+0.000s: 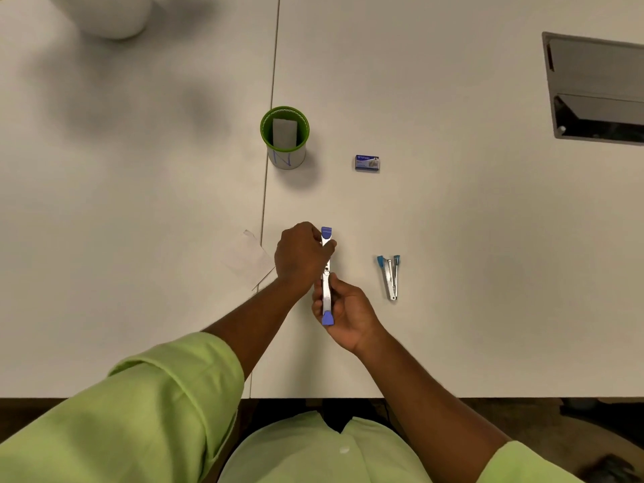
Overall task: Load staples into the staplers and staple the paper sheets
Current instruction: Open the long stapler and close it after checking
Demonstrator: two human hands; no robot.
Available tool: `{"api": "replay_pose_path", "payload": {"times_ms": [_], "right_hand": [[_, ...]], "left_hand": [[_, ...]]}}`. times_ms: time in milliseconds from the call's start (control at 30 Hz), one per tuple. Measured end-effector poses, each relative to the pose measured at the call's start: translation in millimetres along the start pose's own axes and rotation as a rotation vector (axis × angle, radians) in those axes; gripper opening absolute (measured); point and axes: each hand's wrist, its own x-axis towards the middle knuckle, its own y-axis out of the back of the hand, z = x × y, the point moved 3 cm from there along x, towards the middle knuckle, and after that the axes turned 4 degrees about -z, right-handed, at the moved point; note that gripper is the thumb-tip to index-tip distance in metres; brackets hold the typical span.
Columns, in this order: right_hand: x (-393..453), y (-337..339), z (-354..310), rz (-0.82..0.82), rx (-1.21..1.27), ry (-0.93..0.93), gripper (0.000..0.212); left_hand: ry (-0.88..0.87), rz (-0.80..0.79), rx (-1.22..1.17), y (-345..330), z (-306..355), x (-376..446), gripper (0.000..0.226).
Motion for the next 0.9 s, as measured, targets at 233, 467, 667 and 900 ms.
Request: {"api": "replay_pose_path", "payload": {"times_ms": [233,467,667,900], "right_hand": [[-1,-1,-4,0.063,-0.206,0.135,0.016],[1,0,-6,0.218,-0.626,0.246,0.008],[4,13,-2,0.231,-0.867,0.284,0.017],[5,21,-13,0.318,-1.119,0.432,0.019]], "left_hand": [[0.073,0.011,-0.112,2,-14,-2,0.025],[0.349,-0.031,-0.393,1,-41,-7,0.035],[0.463,-0.083,-0.511,-4,-53,-12,0.026],[0.429,-0.171,-0.595,-14,-52,-11,0.02]]}}
